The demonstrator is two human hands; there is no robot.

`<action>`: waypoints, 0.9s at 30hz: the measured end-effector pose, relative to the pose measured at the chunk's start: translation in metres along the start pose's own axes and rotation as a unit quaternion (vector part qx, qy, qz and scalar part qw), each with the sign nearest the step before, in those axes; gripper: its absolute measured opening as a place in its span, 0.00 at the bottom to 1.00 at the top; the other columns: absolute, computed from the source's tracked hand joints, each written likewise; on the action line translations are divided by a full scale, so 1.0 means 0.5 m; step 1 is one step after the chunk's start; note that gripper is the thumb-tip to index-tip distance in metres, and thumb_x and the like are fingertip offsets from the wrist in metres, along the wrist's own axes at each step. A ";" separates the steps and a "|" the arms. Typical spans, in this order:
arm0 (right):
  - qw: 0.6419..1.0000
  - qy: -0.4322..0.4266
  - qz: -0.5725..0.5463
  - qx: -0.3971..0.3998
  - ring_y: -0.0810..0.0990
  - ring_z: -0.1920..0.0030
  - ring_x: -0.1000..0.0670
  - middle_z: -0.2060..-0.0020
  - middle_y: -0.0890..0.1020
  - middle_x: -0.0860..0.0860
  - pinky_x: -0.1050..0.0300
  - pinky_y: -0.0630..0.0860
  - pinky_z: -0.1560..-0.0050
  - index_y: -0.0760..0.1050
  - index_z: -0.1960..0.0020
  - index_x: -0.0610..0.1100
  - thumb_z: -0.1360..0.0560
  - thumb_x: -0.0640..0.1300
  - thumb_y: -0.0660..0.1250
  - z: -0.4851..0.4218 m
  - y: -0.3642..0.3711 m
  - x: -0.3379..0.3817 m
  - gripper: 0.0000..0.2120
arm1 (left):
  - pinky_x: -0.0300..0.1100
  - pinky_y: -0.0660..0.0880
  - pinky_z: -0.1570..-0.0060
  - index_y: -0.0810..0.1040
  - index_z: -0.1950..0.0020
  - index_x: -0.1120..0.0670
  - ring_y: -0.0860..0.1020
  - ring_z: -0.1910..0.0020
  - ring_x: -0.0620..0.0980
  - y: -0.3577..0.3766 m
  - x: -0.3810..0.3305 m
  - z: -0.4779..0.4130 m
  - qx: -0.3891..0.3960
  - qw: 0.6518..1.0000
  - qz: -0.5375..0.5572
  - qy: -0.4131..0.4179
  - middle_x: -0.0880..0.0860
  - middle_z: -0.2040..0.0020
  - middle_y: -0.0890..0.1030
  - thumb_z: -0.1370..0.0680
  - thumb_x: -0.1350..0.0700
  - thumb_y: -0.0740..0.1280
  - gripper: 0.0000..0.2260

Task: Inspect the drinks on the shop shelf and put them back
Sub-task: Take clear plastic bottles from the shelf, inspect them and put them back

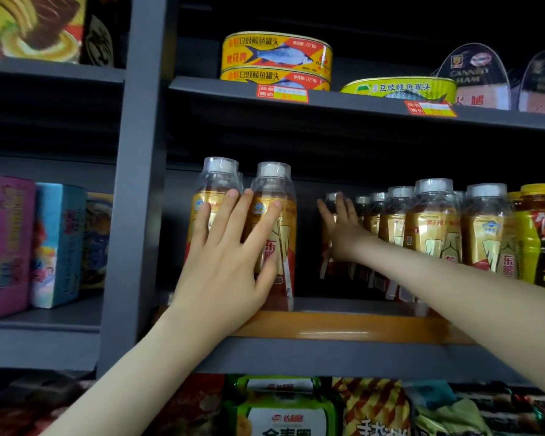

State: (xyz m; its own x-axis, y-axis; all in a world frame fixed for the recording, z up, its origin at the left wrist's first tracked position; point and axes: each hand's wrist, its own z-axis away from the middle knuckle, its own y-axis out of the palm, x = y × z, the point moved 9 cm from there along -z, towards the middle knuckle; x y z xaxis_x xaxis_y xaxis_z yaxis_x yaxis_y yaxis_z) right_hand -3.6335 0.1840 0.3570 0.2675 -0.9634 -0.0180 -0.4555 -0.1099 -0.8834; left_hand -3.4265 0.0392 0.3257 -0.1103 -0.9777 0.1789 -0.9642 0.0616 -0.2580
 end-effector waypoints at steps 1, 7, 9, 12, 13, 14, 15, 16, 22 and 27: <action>0.999 0.005 -0.041 -0.015 0.35 0.23 0.42 0.25 0.29 0.46 0.43 0.58 0.27 0.31 0.23 0.54 0.23 0.42 0.67 0.014 -0.027 0.006 0.48 | 0.56 0.49 0.26 0.63 0.23 0.50 0.58 0.24 0.59 -0.004 0.000 0.000 -0.007 1.000 0.001 -0.003 0.60 0.24 0.64 0.21 0.46 0.55 0.26; 0.907 -0.137 -0.335 -0.213 0.70 0.33 0.47 0.25 0.62 0.47 0.58 0.64 0.38 0.53 0.23 0.58 0.18 0.50 0.56 0.211 -0.191 0.089 0.25 | 0.62 0.55 0.28 0.67 0.25 0.51 0.60 0.25 0.63 -0.016 0.001 0.001 -0.010 0.999 -0.021 -0.031 0.62 0.26 0.66 0.22 0.50 0.53 0.25; 0.889 -0.198 -0.378 -0.166 0.68 0.32 0.51 0.24 0.61 0.52 0.55 0.63 0.31 0.50 0.23 0.62 0.20 0.55 0.59 0.254 -0.175 0.145 0.28 | 0.63 0.58 0.28 0.66 0.25 0.53 0.61 0.26 0.64 -0.018 -0.004 0.000 -0.005 1.000 -0.007 -0.027 0.63 0.27 0.67 0.23 0.53 0.51 0.26; 0.892 -0.215 -0.389 -0.082 0.56 0.24 0.51 0.22 0.52 0.52 0.55 0.56 0.28 0.43 0.24 0.65 0.23 0.58 0.63 0.248 -0.126 0.197 0.36 | 0.63 0.60 0.30 0.69 0.28 0.61 0.64 0.27 0.64 -0.026 0.002 0.003 -0.005 0.999 0.030 -0.035 0.64 0.29 0.69 0.25 0.56 0.51 0.26; 0.894 -0.209 -0.391 -0.067 0.55 0.24 0.49 0.22 0.51 0.51 0.57 0.56 0.30 0.40 0.24 0.65 0.24 0.57 0.65 0.241 -0.117 0.203 0.40 | 0.62 0.61 0.30 0.69 0.29 0.63 0.66 0.28 0.64 -0.030 0.007 0.005 -0.008 0.998 0.044 -0.041 0.65 0.30 0.70 0.26 0.57 0.51 0.26; 0.896 -0.207 -0.387 -0.059 0.57 0.24 0.48 0.22 0.51 0.49 0.59 0.58 0.33 0.38 0.24 0.65 0.25 0.55 0.69 0.237 -0.112 0.207 0.45 | 0.62 0.63 0.31 0.70 0.30 0.65 0.67 0.29 0.64 -0.032 0.011 0.008 -0.010 0.997 0.060 -0.044 0.65 0.31 0.71 0.26 0.57 0.51 0.26; 0.899 -0.206 -0.381 -0.056 0.61 0.26 0.46 0.23 0.54 0.47 0.59 0.60 0.35 0.36 0.24 0.65 0.27 0.52 0.72 0.236 -0.109 0.209 0.49 | 0.63 0.66 0.32 0.70 0.31 0.66 0.69 0.30 0.64 -0.037 0.012 0.009 -0.012 0.996 0.076 -0.047 0.66 0.32 0.72 0.27 0.57 0.51 0.26; 0.901 -0.203 -0.377 -0.061 0.65 0.29 0.46 0.24 0.57 0.45 0.58 0.63 0.37 0.36 0.25 0.65 0.28 0.50 0.74 0.238 -0.108 0.210 0.52 | 0.63 0.68 0.34 0.69 0.32 0.67 0.70 0.31 0.65 -0.042 0.012 0.011 -0.015 0.995 0.091 -0.047 0.66 0.33 0.72 0.26 0.58 0.52 0.26; 0.906 -0.205 -0.329 -0.170 0.67 0.30 0.41 0.23 0.54 0.45 0.44 0.71 0.34 0.38 0.29 0.74 0.27 0.47 0.73 0.315 -0.142 0.200 0.49 | 0.59 0.65 0.30 0.65 0.27 0.63 0.65 0.28 0.63 -0.043 0.018 0.039 0.007 0.984 0.160 -0.077 0.64 0.28 0.66 0.24 0.59 0.61 0.26; 0.884 -0.272 -0.225 -0.305 0.65 0.29 0.45 0.24 0.46 0.52 0.48 0.74 0.40 0.40 0.29 0.70 0.24 0.44 0.70 0.435 -0.205 0.172 0.45 | 0.50 0.54 0.25 0.51 0.21 0.55 0.53 0.22 0.54 -0.054 -0.024 0.062 0.068 0.960 0.263 -0.074 0.56 0.21 0.55 0.27 0.48 0.67 0.40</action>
State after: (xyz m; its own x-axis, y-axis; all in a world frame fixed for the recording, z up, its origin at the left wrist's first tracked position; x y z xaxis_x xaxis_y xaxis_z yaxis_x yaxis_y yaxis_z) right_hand -3.3790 0.1656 0.3440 0.8316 -0.5467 -0.0978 -0.5282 -0.7242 -0.4434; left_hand -3.3915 0.0433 0.3013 -0.5280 -0.8370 -0.1435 -0.7428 0.5371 -0.3998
